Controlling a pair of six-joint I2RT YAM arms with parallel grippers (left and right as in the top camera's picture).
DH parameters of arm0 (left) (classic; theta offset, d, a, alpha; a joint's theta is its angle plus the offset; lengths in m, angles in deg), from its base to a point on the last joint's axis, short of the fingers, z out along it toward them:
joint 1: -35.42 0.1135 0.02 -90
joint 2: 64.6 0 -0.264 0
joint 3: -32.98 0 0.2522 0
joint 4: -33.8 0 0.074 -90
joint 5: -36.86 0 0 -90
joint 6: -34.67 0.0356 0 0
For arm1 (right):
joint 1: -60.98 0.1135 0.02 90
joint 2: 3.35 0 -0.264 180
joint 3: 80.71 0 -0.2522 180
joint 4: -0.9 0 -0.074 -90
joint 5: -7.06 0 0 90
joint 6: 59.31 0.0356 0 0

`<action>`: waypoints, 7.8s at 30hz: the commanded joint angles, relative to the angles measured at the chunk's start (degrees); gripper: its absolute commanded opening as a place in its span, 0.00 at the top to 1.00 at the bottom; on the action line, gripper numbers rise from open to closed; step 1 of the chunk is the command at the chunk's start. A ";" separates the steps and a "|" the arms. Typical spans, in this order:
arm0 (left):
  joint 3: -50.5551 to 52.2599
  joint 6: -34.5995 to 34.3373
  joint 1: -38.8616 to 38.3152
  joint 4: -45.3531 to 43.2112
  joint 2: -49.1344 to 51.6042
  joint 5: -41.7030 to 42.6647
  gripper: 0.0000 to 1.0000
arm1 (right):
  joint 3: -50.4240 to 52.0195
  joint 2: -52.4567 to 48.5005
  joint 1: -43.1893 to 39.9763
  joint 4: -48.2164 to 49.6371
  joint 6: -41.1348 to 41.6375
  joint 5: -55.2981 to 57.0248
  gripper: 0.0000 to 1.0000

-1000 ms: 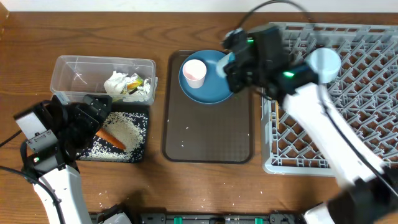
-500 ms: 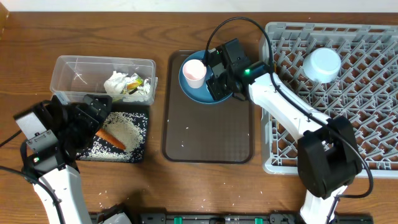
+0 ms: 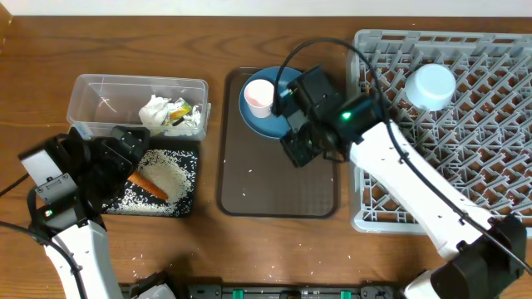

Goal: Sort waste into correct bins and load items into the dishwasher rack

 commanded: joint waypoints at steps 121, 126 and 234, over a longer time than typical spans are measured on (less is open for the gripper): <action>-1.09 -17.68 -73.48 -5.01 16.24 -35.30 0.28 | 1.46 17.46 -6.14 -14.73 7.41 12.35 0.01; -1.20 -17.00 -73.46 -4.00 16.39 -35.30 0.28 | 1.46 17.46 -6.14 -14.73 7.41 12.35 0.01; -1.90 3.21 -41.05 -13.53 5.16 18.21 0.94 | 1.46 17.46 -6.14 -14.73 7.41 12.35 0.01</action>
